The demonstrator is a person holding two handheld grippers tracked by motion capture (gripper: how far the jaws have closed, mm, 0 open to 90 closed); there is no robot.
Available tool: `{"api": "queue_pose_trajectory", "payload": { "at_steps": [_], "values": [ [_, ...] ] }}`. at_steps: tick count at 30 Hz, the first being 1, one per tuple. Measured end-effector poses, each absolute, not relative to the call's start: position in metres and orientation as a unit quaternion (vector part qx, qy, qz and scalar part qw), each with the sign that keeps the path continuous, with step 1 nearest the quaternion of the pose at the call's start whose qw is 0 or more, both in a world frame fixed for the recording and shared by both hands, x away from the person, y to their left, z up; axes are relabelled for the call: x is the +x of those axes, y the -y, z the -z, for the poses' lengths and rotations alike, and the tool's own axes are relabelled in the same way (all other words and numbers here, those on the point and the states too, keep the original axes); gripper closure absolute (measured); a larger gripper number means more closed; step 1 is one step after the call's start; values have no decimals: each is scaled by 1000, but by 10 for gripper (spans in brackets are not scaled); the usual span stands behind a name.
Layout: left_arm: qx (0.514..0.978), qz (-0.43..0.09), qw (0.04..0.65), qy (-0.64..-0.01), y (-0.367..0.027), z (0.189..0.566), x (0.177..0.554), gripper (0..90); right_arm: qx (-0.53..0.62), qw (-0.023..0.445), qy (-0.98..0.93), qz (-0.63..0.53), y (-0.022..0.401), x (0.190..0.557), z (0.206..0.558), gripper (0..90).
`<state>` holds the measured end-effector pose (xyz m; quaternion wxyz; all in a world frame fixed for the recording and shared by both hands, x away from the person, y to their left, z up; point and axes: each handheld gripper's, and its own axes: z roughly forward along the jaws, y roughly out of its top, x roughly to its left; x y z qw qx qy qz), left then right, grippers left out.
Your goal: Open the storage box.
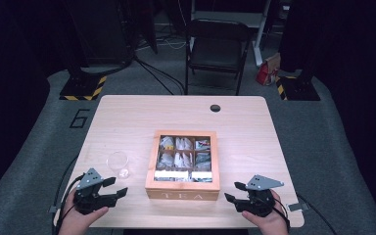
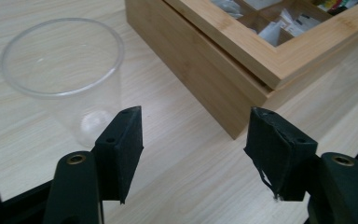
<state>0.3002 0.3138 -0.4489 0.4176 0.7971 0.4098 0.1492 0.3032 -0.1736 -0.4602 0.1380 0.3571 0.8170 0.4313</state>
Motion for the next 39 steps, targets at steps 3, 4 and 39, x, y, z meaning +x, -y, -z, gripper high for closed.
{"api": "queue_pose_trajectory", "payload": {
  "at_steps": [3, 4, 39],
  "values": [
    [806, -143, 413, -399, -308, 451, 301, 377, 346, 136, -820, -435, 170, 303, 461, 466],
    [806, -144, 415, -398, -306, 453, 301, 389, 345, 134, -823, -430, 169, 303, 461, 471],
    [832, -124, 417, -345, -257, 471, 312, 569, 328, 118, -826, -443, 149, 308, 466, 585]
  ]
}}
